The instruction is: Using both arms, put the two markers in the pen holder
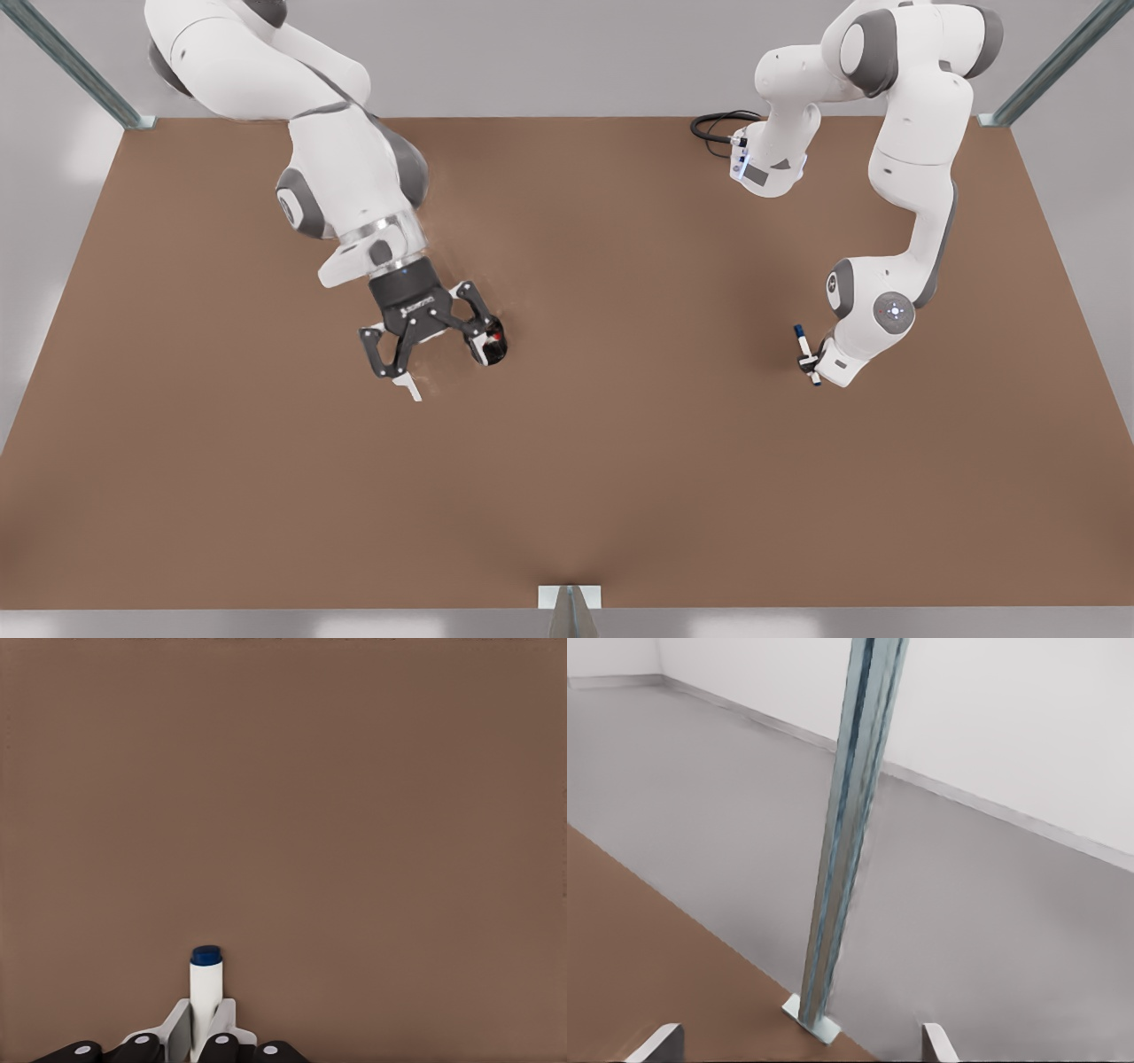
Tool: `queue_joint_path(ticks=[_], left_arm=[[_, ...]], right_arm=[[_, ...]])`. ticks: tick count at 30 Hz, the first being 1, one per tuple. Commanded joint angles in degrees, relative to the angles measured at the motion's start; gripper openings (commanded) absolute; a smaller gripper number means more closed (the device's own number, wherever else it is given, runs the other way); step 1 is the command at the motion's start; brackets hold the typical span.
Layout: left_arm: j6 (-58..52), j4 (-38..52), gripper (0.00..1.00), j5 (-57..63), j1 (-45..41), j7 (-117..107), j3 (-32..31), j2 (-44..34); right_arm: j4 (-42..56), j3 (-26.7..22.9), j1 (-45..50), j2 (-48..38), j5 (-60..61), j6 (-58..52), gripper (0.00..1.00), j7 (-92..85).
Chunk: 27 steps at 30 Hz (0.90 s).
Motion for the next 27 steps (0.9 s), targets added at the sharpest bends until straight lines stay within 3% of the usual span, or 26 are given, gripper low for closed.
queue_joint_path(ticks=[1,2,3,4,10,12,13,15,20,21,23,27], left_arm=[[-0.1,0.1,0.3,-0.1,-0.1,-0.3,0.0,-0.2],[-0.2,0.2,0.29,-0.1,-0.1,-0.4,0.0,-0.4],[-0.4,0.5,0.29,-0.1,-0.1,-0.4,0.0,-1.0],[-0.4,0.7,0.29,0.0,-0.2,-0.4,0.0,-1.9],[-1.9,6.8,0.29,0.1,-6.1,-3.0,0.0,-8.1],[-2.1,8.4,0.29,0.1,-8.3,-4.5,0.0,-9.7],[-2.6,9.8,0.29,0.2,-9.8,-6.0,0.0,-10.3],[-7.9,16.0,0.29,9.8,-12.4,-14.4,-0.1,-11.3],[-8.0,24.9,0.29,13.8,-25.9,-41.1,0.0,-10.0],[-8.0,27.7,0.29,13.8,-28.2,-43.3,-0.1,-8.6],[-7.7,32.3,0.29,13.6,-32.1,-44.3,-0.2,-6.5],[-1.0,33.1,0.28,9.7,-40.9,-50.1,-0.4,-4.7]], right_arm=[[5.2,-44.7,26.7,-7.4,33.2,-56.7,1.0,-9.1],[5.0,-54.0,28.0,-5.8,39.0,-57.2,1.0,-14.4],[15.5,-44.0,14.1,4.4,38.7,-60.8,1.0,-15.3],[19.3,-35.8,9.6,7.8,31.6,-61.6,1.0,-14.8],[21.8,-35.7,8.8,10.2,31.7,-59.7,1.0,-14.8],[13.7,-34.3,7.0,4.7,31.7,-53.5,1.0,-14.9],[0.0,-34.2,6.2,-3.0,31.7,-44.6,1.0,-15.3],[-14.1,-34.2,5.4,-10.7,31.6,-34.1,1.0,-15.6],[-4.9,-36.5,5.0,-13.7,31.8,-50.9,1.0,-14.8],[-5.4,-41.9,7.8,-13.5,34.2,-50.7,1.0,-14.9],[-5.2,-41.8,8.5,-11.8,35.2,-50.4,1.0,-13.3],[-5.2,-41.1,8.7,-11.5,35.2,-50.5,1.0,-12.1]])
